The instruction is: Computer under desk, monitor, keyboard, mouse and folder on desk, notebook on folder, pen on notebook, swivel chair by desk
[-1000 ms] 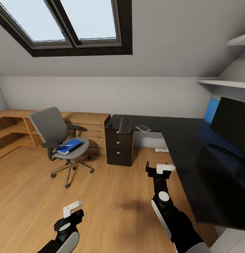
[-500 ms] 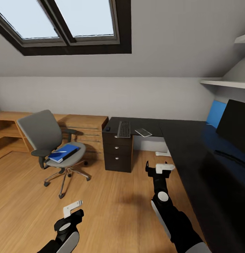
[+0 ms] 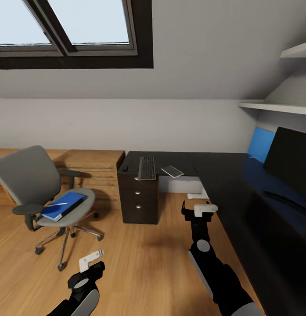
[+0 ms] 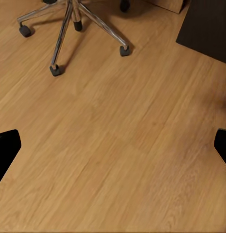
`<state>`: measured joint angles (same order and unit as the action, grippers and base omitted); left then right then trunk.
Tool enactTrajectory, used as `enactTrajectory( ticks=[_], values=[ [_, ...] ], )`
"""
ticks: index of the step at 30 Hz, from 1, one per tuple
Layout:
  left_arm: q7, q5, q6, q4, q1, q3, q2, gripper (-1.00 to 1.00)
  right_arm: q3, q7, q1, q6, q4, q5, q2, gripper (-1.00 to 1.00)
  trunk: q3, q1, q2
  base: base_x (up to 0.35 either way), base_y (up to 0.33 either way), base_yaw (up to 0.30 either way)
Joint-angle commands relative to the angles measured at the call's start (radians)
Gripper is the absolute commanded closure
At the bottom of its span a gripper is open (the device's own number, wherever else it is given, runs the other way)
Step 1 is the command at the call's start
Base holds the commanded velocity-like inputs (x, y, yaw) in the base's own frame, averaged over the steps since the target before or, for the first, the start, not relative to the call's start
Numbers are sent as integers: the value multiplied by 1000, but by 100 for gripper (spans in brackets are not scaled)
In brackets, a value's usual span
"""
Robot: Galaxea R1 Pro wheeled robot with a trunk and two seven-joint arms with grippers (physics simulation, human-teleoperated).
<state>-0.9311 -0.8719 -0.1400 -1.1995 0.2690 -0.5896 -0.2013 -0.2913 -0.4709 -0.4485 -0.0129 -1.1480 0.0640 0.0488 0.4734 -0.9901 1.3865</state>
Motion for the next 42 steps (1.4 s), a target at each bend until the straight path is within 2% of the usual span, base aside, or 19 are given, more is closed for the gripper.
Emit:
enactTrajectory(
  ticks=[1,14,29,42],
  values=[
    [-6,-2,-6,-2,1,-3,-1,-100,-1,-5,-1,1,1,7,0,-100,0,0,1,231,237,-184],
    [-6,-1,-6,-2,1,-2,-1,-100,-2,-5,-1,0,12,7,0,-100,-12,0,1,239,244,-157],
    [-9,1,-6,-4,1,-1,-2,-100,-7,-4,-1,-21,20,8,0,-100,-22,0,1,292,137,-9],
    [-12,2,-4,-18,1,-2,-2,-100,-15,-3,-1,-22,65,7,3,-100,-22,0,1,123,272,0]
  ],
)
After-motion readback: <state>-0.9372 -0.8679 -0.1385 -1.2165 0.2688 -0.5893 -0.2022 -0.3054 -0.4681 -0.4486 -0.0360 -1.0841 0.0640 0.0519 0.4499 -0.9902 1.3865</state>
